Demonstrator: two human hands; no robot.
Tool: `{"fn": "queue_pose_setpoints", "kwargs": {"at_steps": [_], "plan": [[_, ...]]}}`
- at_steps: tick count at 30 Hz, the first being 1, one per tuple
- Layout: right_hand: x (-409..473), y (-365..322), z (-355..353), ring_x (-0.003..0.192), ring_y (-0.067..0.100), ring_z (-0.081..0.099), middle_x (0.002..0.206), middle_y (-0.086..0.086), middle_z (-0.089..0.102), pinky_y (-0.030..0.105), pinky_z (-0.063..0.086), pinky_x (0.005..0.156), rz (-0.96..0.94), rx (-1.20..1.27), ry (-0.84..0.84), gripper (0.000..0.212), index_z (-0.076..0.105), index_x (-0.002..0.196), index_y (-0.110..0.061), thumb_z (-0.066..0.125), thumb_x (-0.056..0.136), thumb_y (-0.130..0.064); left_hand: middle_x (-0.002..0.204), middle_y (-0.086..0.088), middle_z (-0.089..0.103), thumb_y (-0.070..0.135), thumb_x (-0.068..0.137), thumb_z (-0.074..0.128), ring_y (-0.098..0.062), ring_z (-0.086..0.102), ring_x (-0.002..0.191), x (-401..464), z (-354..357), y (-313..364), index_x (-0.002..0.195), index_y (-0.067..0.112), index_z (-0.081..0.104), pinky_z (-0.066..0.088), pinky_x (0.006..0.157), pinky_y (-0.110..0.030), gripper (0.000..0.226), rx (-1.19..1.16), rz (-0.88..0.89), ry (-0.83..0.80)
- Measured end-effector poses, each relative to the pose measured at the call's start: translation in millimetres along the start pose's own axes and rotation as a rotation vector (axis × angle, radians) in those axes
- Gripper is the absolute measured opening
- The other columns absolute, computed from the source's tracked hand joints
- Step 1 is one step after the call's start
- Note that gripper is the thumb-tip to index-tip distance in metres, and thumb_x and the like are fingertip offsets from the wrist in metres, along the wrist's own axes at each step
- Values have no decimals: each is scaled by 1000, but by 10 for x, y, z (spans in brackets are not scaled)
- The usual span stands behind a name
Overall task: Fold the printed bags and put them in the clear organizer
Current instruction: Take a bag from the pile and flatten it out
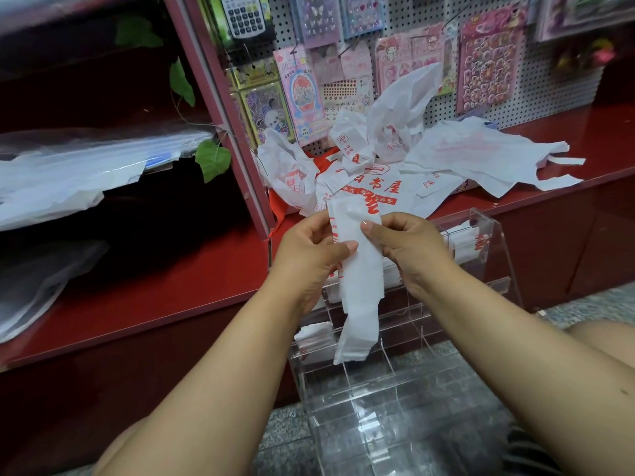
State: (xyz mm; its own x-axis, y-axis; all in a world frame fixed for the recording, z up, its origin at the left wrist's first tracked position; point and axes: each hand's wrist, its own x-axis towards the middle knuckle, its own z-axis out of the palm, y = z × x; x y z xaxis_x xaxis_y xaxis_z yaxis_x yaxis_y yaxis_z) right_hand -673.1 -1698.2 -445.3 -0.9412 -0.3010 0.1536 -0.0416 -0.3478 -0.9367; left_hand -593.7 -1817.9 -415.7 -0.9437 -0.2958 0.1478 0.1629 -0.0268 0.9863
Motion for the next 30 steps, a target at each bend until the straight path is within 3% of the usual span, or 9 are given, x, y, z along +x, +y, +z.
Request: {"fn": "queue_pose_setpoints", "kwargs": {"at_steps": [6, 10, 13, 16, 19, 21, 23, 27, 30], "plan": [[-10, 18, 26, 76, 25, 63, 77, 10, 68, 49, 54, 83, -47, -1, 13, 20, 69, 62, -14, 73, 80, -5, 114, -8, 71, -28, 79, 51, -27, 67, 108, 3, -9, -75, 113, 14, 64, 55, 92, -46, 56, 22, 47, 30], [-1, -5, 10, 76, 28, 63, 76, 10, 68, 54, 53, 84, -54, -23, -6, 22, 68, 61, -15, 73, 80, -6, 99, 1, 75, -28, 77, 56, -17, 71, 93, -19, -28, -82, 108, 17, 66, 59, 80, -34, 55, 69, 95, 42], [0, -5, 9, 75, 25, 64, 74, 7, 69, 52, 54, 83, -63, -33, -10, 22, 70, 60, -17, 74, 79, -8, 92, 4, 76, -27, 76, 58, -12, 72, 85, -40, -36, -70, 107, 18, 66, 59, 73, -29, 55, 96, 109, 45], [-1, 25, 18, 71, 22, 63, 72, 6, 68, 46, 55, 78, -70, -33, 7, 17, 69, 66, -16, 75, 77, -6, 104, -4, 72, -25, 75, 61, -13, 70, 85, -41, -38, -93, 123, 15, 55, 58, 69, -28, 63, 98, 126, 96], [6, 25, 41, 64, 15, 61, 65, 0, 65, 34, 55, 69, -73, 5, 23, 20, 63, 72, -15, 75, 76, -1, 103, -10, 70, -12, 79, 70, -18, 71, 85, -108, -42, -226, 130, 15, 45, 59, 70, -32, 63, 92, 20, 138], [11, 16, 33, 60, 13, 60, 64, 1, 62, 27, 52, 61, -73, 45, 35, 25, 57, 77, -15, 75, 75, 2, 87, -11, 72, 0, 83, 72, -25, 69, 82, -166, -78, -366, 115, 8, 60, 58, 84, -47, 35, 171, -90, 90], [9, 10, 22, 65, 17, 62, 73, 6, 63, 28, 52, 61, -56, 42, 39, 29, 54, 85, -16, 76, 76, 0, 84, -27, 69, 7, 86, 72, -29, 63, 79, -236, -113, -444, 91, 0, 69, 51, 90, -60, 9, 242, -128, 54], [7, 17, 22, 82, 19, 68, 89, 4, 69, 36, 55, 78, 44, -32, -28, 36, 53, 108, -15, 75, 80, -15, 78, -20, 69, 9, 88, 70, -22, 58, 68, -208, -171, -426, 80, -2, 68, 55, 70, -35, 15, 231, -88, 162], [-39, 8, -14, 61, 3, 56, 83, -5, 65, 25, 45, 61, 119, -297, -218, 29, 62, 104, -17, 75, 79, -25, 72, -22, 63, 18, 82, 76, -21, 56, 68, -126, -255, -351, 77, -8, 62, 55, 74, -49, 30, 178, -3, 262]]}}
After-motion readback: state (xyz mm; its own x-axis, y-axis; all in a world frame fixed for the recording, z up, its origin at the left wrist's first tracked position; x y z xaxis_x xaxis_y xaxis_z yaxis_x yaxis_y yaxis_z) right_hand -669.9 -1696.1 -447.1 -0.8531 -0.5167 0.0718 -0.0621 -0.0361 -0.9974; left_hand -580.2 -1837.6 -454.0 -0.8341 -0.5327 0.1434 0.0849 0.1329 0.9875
